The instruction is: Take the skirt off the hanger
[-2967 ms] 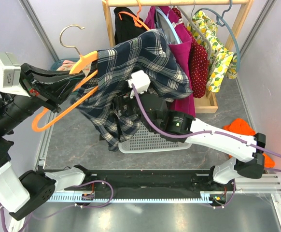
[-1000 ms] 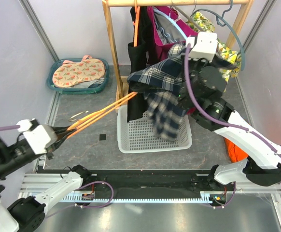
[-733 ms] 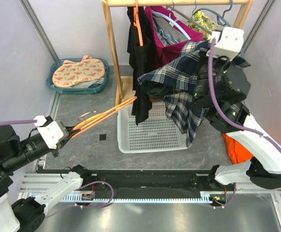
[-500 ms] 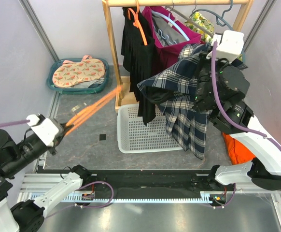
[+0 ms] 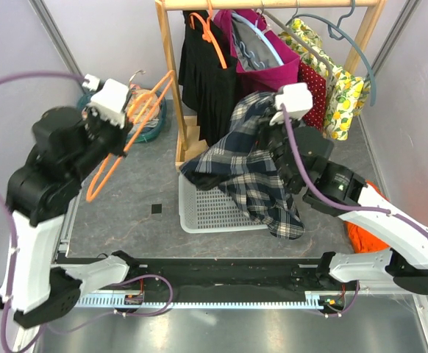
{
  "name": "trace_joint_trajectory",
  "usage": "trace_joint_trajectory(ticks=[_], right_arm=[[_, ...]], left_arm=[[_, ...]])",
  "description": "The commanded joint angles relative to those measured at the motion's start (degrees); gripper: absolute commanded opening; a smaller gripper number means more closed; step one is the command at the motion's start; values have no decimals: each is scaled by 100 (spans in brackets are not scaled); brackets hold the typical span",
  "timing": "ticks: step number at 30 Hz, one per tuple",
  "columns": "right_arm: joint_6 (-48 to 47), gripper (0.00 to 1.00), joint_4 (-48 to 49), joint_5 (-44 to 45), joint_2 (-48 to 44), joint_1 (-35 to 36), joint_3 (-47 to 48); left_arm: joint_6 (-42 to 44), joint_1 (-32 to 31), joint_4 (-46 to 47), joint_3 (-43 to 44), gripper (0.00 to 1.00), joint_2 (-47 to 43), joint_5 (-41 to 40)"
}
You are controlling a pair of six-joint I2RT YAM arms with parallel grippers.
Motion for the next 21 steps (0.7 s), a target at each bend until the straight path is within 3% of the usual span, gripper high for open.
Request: trace_joint_trajectory(ticks=[1, 9, 17, 21], right_arm=[[468, 0, 470, -1073, -97, 243, -256], [759, 0, 381, -1417, 579, 727, -662], [486, 0, 189, -1567, 1871, 894, 893], [766, 0, 161, -1356, 2136, 763, 291]], left_arm=[[-699, 8, 499, 780, 2, 515, 469], [-805, -1, 622, 1606, 2, 1281, 725], [-797, 8, 657, 2652, 2, 2256, 663], [-736, 8, 850, 2802, 2, 2538, 558]])
